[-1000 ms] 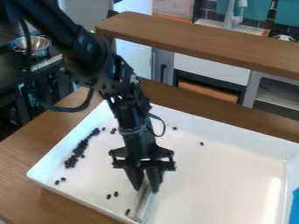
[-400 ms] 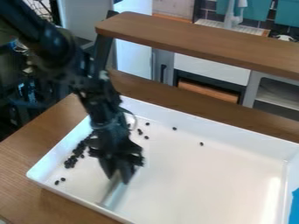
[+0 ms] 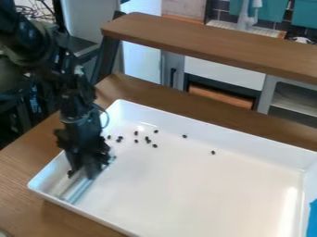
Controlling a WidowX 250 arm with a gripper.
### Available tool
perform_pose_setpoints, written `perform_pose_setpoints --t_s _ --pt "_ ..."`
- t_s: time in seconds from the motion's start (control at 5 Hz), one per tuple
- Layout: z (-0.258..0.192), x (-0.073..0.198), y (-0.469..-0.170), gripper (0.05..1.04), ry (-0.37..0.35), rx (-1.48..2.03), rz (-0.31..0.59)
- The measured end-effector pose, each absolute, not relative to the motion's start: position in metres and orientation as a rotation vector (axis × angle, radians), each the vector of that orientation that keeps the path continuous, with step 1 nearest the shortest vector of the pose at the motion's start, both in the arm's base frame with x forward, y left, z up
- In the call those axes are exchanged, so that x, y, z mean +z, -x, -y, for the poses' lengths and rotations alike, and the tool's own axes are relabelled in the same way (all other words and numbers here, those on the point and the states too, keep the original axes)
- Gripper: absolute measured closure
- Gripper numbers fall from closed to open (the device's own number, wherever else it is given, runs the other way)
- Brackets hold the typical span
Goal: Sweep into pile
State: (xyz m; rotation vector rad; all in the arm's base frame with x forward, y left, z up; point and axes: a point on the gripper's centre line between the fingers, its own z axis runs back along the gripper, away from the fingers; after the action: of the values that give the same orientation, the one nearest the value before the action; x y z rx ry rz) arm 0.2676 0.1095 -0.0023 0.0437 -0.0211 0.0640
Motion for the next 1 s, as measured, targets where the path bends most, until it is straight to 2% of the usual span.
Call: perform_pose_setpoints --t_s 0.2,0.4,0.6,0.8,1.0 --pt "-0.121 0.0 -0.26 0.721 -0.067 0.049 -0.028" --pt "-0.097 0.005 -0.259 0.721 0.047 0.042 -0.048" --pt "-0.047 0.033 -0.285 0.721 0.2 0.079 -0.031" --pt "-0.004 0.055 -0.308 0.721 0.287 0.096 -0.021" --pt "0.038 0.069 -0.327 0.721 0.317 0.089 0.011"
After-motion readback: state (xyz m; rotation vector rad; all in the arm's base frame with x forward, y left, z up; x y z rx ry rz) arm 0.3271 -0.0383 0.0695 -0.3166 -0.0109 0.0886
